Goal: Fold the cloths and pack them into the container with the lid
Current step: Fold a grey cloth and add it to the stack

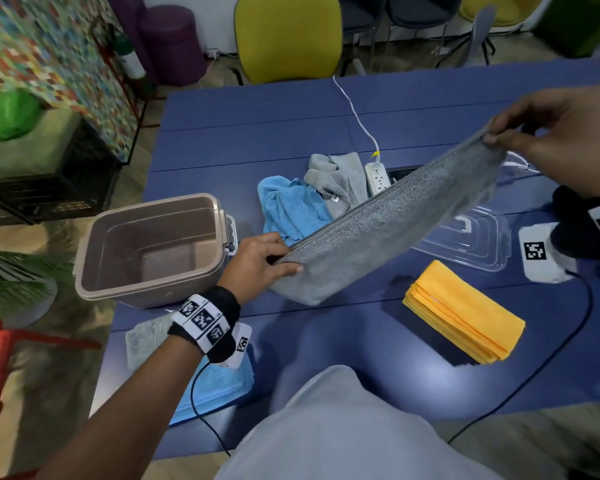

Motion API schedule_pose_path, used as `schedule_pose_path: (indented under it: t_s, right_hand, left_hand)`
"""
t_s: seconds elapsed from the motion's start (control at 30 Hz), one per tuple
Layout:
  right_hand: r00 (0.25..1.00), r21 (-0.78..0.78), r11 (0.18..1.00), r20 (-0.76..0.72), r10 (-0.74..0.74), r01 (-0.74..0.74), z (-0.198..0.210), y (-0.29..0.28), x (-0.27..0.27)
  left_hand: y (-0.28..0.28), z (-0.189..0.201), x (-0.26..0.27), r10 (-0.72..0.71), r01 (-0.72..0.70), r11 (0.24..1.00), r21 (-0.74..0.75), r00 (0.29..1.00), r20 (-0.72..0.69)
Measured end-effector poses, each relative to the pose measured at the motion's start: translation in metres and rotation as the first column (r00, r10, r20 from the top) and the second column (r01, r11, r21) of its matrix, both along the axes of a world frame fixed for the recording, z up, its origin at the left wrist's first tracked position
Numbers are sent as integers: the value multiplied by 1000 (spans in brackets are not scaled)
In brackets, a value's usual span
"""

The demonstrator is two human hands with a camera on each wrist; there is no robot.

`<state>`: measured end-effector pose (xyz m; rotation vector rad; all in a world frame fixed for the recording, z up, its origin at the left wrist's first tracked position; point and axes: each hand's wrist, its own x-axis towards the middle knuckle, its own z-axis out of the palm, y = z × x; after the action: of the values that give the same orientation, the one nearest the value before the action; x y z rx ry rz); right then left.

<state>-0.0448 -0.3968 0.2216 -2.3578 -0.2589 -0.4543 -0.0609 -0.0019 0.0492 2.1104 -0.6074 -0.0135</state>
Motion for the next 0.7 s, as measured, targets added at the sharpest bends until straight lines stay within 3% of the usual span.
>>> schedule_pose_path:
  t_s: [0.13,0.27,0.53,0.6,0.7]
  right_hand:
    - [995,53,999,-100,8,-3,-33,2,-7]
    - [988,209,977,-136,71,-41,-57,12,-13]
    - [980,212,975,-169,109,-72,-92,13,-22]
    - [979,205,977,-177,98,-61,-97,16,-25]
    - [979,184,982,-184,84,-50,-104,15,-29]
  left_hand:
    - [21,10,4,-61,49,980,195,996,60]
    - [37,5,5,-184,117,870,480,979,94]
    - [71,-13,0,-122,57,837,544,989,84]
    - [72,-12,-3,-88,-8,817,577,986,139]
    - [71,-3,-10,-89,-140,788,600,938,335]
